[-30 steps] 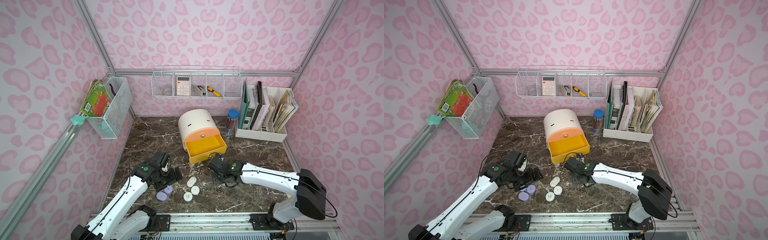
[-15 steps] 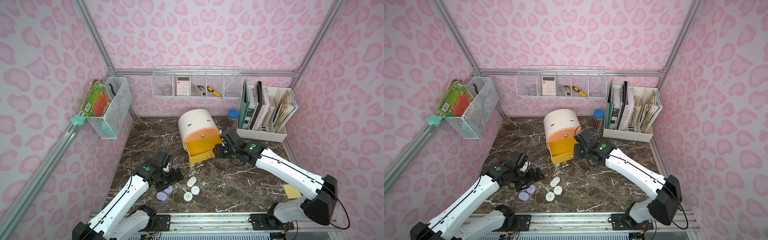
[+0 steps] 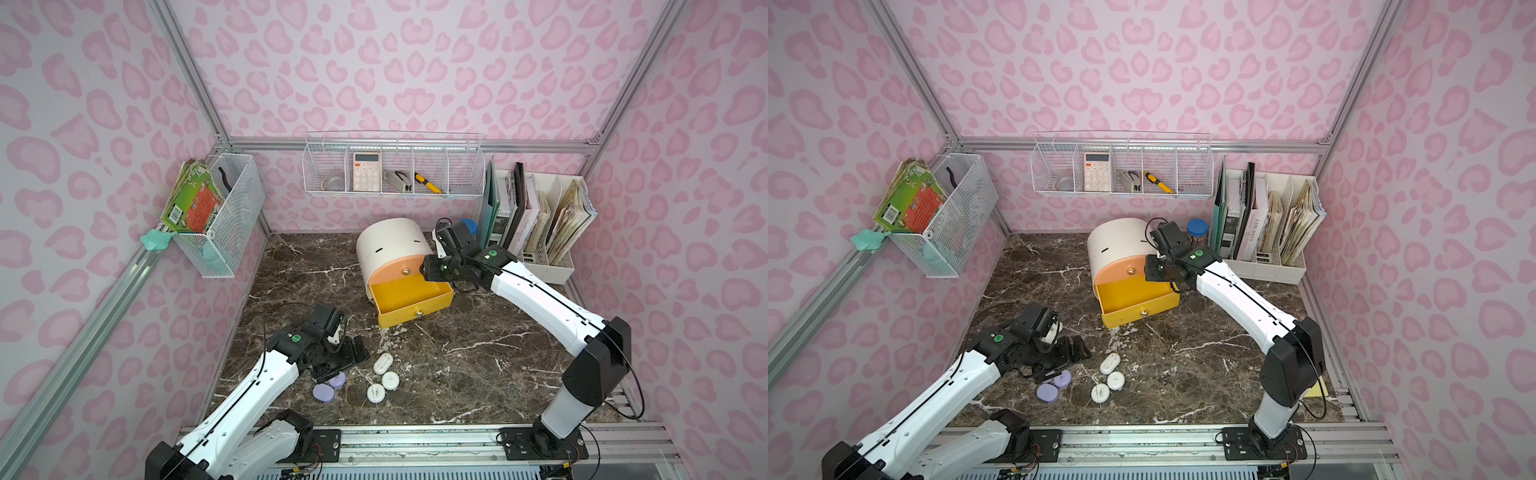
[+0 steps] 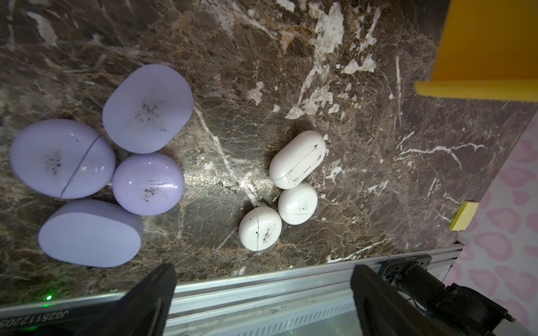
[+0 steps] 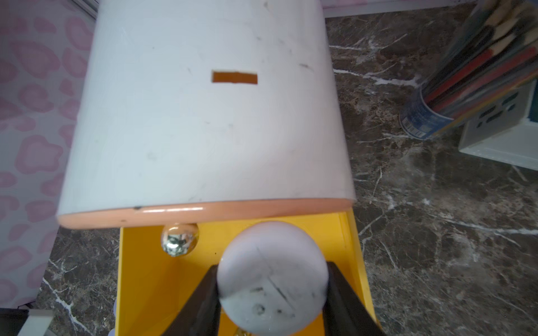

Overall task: Put the bluetooth earphones in the drawer according to color
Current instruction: Place the bluetooth earphone in the drawer, then pick up the Bluetooth earphone from the center of the board.

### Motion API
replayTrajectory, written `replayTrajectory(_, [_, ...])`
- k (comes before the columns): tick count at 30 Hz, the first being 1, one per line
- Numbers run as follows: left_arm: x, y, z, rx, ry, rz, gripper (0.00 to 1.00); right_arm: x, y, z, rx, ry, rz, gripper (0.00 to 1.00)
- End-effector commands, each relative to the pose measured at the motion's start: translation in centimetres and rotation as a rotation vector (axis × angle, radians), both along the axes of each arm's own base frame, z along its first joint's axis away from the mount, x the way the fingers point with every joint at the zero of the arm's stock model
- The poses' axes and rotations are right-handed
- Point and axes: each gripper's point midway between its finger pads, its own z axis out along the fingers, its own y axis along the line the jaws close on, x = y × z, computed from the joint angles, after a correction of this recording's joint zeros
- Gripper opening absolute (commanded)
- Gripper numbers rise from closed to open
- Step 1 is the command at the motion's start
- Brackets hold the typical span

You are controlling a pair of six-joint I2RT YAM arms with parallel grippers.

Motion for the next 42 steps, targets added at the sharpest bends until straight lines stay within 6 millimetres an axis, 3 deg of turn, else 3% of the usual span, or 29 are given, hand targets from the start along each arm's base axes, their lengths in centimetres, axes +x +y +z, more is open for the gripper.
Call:
replayTrajectory(1, [0.1,-0.1,-0.1,0.001,0.003,-0.002,0.99,-0.5,-0.1,-1.3,-0.043,0.039,0.033,0.41])
replayTrajectory(7, [0.0,-0.1,-0.4,0.001,0.009,-0.001,0.99,-2.2,0.6,-4.1,-0.106,0.125,0.063,0.41])
replayTrajectory(11, [0.0,-0.1,-0.5,-0.003,0.007,0.003,0.99,-3.2,1.2,-4.2,-0.139,0.137,0.071,0.42])
replayTrajectory(17, [-0.1,-0.2,-0.5,-0.003,0.012,0.001,0.99,-2.3,1.0,-4.5,-0.159,0.135,0.052,0.46])
replayTrajectory(24, [-0.7,-0.1,-0.9,0.014,0.033,0.003,0.99,-1.0,1.0,-5.0,-0.163,0.138,0.049,0.58])
replayTrajectory(29, [-1.1,-0.6,-1.1,0.037,0.041,-0.016,0.99,-0.4,1.1,-3.7,-0.161,0.117,0.045,0.67])
replayTrajectory(34, [-1.5,-0.9,-1.5,0.078,0.048,-0.035,0.99,-0.4,0.9,-1.1,-0.134,0.075,0.04,0.7])
replayTrajectory(42, [-2.8,-1.7,-3.0,0.185,0.084,-0.099,0.94,-2.4,0.1,2.8,-0.012,-0.003,0.046,0.74])
